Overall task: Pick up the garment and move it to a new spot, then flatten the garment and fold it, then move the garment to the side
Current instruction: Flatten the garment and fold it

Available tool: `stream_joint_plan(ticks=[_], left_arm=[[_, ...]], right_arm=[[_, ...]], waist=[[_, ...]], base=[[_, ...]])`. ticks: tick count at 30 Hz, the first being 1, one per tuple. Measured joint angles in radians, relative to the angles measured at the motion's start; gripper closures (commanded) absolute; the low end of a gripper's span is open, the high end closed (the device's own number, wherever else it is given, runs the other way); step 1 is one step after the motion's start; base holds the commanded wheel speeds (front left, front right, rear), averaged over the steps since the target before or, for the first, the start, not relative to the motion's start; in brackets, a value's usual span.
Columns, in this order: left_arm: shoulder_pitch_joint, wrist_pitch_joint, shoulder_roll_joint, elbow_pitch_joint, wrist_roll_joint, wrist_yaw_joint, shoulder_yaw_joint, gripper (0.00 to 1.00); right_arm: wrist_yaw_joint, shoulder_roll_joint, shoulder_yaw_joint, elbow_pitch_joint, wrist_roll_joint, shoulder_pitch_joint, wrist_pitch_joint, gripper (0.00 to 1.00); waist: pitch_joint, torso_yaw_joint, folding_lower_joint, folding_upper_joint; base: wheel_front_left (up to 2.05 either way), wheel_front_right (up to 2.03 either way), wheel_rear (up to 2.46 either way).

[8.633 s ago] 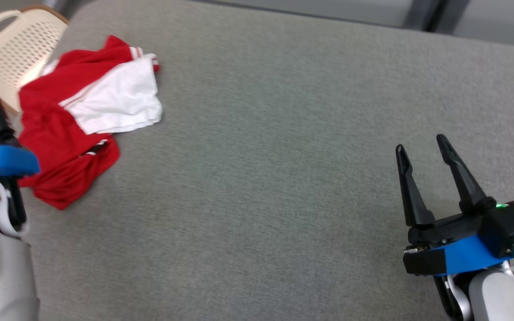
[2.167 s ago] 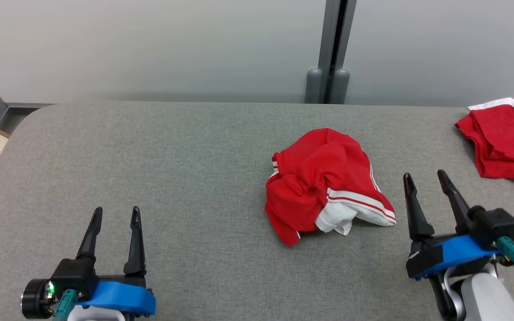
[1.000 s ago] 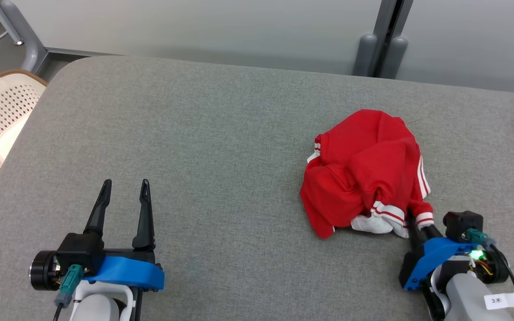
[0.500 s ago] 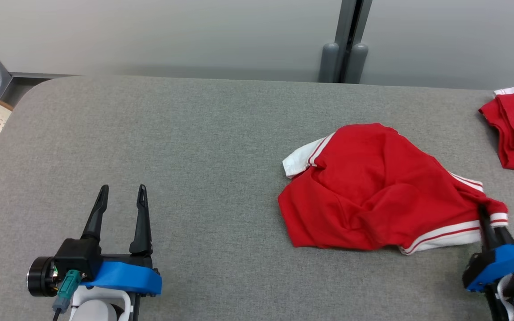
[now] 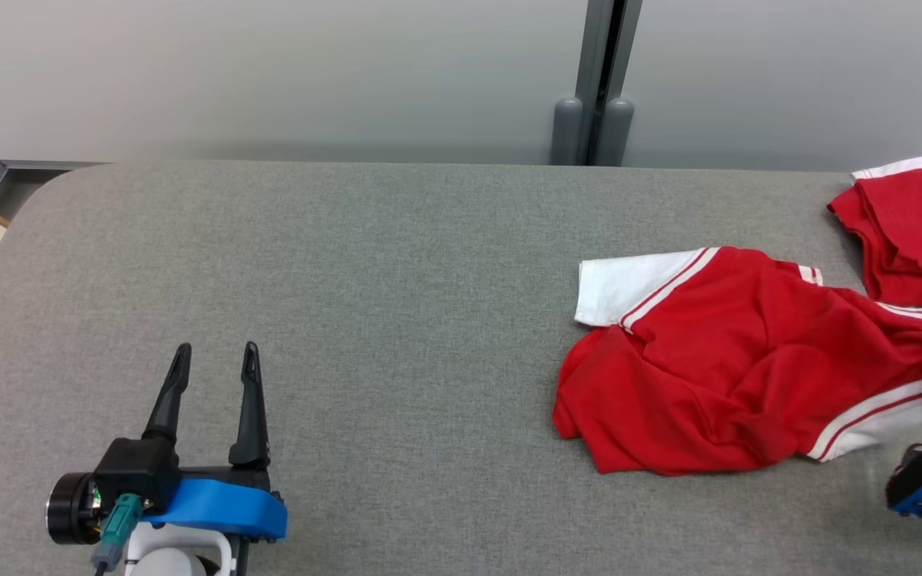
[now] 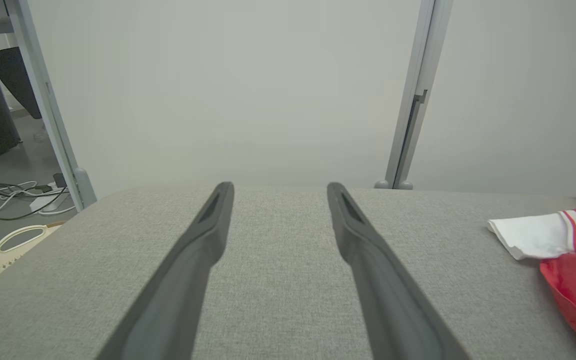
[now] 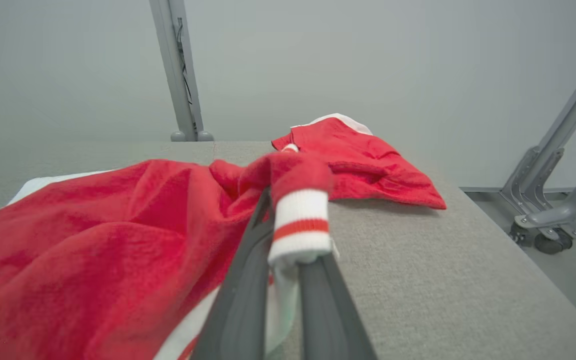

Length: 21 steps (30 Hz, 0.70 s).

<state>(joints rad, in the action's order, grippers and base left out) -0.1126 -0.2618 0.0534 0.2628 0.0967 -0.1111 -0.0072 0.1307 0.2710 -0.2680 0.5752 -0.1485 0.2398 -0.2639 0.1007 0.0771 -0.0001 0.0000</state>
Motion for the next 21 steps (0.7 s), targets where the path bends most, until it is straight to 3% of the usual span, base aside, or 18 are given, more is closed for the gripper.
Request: stream_joint_plan(ticks=[12, 21], left_arm=[[0.006, 0.000, -0.002, 0.008, 0.003, -0.003, -0.012, 0.00], [0.010, 0.000, -0.002, 0.018, 0.010, -0.003, -0.016, 0.00]], right_arm=[[0.000, -0.126, 0.274, -0.178, -0.006, 0.044, 0.026, 1.00], [0.000, -0.205, 0.486, -0.169, -0.041, 0.078, 0.034, 1.00]], waist=[[-0.023, 0.029, 0.0000, 0.0000], [-0.036, 0.091, 0.0000, 0.0000]], base=[[0.00, 0.00, 0.00], [0.00, 0.00, 0.00]])
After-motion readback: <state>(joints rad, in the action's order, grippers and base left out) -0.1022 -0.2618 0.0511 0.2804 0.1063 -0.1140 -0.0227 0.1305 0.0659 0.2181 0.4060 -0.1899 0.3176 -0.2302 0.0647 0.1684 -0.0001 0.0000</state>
